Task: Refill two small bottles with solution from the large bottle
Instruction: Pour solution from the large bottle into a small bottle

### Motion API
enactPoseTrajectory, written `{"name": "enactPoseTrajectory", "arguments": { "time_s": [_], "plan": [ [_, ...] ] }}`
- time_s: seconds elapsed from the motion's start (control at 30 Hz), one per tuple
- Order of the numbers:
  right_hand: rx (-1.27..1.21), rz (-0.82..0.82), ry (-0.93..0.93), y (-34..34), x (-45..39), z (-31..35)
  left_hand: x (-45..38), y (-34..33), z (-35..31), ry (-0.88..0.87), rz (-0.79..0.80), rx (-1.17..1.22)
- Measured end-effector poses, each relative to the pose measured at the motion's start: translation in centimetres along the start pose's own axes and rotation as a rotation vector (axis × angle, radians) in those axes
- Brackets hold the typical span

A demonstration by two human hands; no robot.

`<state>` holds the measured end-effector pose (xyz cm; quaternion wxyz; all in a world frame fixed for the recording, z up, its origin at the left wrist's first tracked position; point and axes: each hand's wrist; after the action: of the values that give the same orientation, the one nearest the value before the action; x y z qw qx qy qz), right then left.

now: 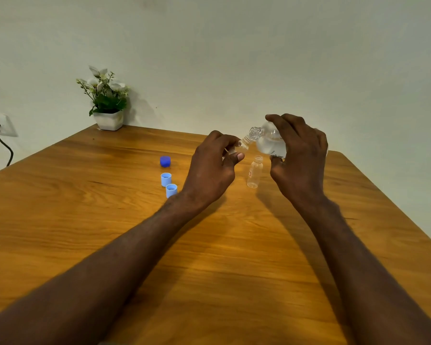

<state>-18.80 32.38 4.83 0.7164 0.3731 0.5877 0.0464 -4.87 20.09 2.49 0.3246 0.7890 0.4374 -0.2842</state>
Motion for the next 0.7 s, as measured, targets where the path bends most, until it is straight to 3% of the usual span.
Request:
{"name": "enactPoseTrajectory", "arguments": {
  "time_s": [0.7],
  "plan": [
    [-0.005,-0.024,0.012,-0.25,-0.06,-0.21,0.19,-0.03,-0.29,0.021,0.018,0.018]
  ]
}}
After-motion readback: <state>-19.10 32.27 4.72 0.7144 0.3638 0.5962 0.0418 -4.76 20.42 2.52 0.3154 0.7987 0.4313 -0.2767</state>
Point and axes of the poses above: each hand's wrist, its own x-axis away from the middle knuckle, its own y-axis out of the back of the hand, z = x × y, and after that the axes turned 15 degrees about x, right-handed
